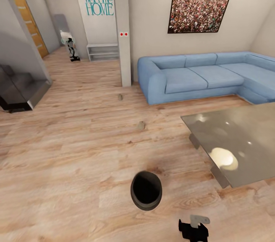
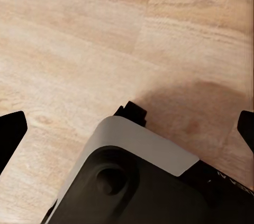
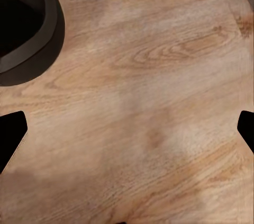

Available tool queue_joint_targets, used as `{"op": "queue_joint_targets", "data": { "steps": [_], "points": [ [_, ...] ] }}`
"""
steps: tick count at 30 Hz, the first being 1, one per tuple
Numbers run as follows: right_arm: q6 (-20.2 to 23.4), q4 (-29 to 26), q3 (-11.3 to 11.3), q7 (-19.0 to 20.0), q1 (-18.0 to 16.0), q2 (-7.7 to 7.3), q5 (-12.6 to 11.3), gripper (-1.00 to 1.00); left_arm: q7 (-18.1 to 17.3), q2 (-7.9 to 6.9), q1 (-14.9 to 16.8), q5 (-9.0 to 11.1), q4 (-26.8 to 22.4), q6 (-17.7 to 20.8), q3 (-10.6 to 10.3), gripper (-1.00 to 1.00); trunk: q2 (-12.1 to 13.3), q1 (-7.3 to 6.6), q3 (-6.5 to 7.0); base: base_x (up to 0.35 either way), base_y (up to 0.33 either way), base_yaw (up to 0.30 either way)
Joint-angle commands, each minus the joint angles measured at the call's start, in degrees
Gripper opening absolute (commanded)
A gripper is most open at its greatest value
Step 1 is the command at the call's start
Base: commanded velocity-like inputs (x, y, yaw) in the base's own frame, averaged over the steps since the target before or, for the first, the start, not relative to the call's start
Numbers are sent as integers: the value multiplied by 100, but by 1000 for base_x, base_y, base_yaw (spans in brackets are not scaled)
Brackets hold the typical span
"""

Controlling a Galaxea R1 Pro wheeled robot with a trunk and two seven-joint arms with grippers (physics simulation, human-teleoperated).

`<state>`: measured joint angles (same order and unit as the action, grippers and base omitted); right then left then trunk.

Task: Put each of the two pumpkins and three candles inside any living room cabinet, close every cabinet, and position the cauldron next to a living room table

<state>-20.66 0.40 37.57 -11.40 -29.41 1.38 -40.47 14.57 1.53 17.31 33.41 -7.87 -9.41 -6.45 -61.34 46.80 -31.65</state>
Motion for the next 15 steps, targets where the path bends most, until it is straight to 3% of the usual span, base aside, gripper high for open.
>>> {"op": "queue_joint_targets", "data": {
  "steps": [1, 8, 15],
  "points": [
    [-10, 4, 48, -22, -3, 3, -31, 100, 28, 0, 2, 43, 0, -17, -49, 100, -3, 4, -5, 327, 0, 0],
    [-10, 4, 48, -21, -3, 3, -31, 100, 28, -3, 1, 39, 2, -17, -50, 100, -3, 4, -5, 294, 0, -28],
    [-10, 4, 48, -22, -3, 3, -31, 100, 28, -4, 1, 39, -4, -17, -49, 100, -3, 4, -5, 99, -121, -32]
  ]
}}
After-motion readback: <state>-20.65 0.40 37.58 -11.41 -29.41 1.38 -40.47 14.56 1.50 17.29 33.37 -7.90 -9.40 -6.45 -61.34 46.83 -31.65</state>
